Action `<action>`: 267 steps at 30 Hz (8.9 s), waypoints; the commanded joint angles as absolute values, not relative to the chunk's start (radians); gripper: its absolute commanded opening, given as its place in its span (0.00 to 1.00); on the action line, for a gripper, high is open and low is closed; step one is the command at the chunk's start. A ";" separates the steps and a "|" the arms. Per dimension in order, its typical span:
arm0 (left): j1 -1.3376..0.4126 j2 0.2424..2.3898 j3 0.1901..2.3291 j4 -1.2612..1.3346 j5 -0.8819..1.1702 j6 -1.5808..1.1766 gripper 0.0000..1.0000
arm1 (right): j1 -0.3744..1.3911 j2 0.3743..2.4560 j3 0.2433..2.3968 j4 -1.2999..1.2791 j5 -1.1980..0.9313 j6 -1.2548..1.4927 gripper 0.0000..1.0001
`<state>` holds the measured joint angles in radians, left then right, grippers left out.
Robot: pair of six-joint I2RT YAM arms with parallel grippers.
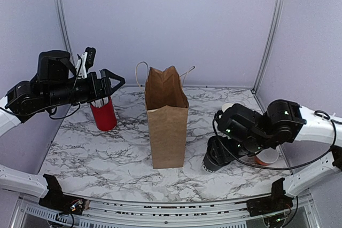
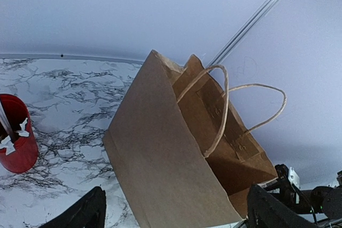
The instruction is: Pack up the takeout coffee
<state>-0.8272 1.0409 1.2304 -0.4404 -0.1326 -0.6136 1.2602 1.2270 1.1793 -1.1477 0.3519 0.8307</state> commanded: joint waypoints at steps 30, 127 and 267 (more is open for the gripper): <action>-0.870 1.381 1.520 -0.375 -0.145 -0.570 0.20 | 1.124 1.217 1.850 -1.099 0.526 0.453 0.64; -1.198 0.974 0.905 0.118 -0.415 -0.701 0.00 | 1.058 1.958 2.049 -1.232 0.055 0.261 0.58; -1.244 1.041 1.011 0.060 -0.467 -0.648 0.00 | 1.092 1.957 2.025 -1.279 0.120 0.293 0.69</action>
<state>-1.2373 1.0328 0.9668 0.0753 -0.4515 -0.6659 1.0809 1.9862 1.9747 -1.2591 0.1001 0.2871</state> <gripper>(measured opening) 0.006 0.688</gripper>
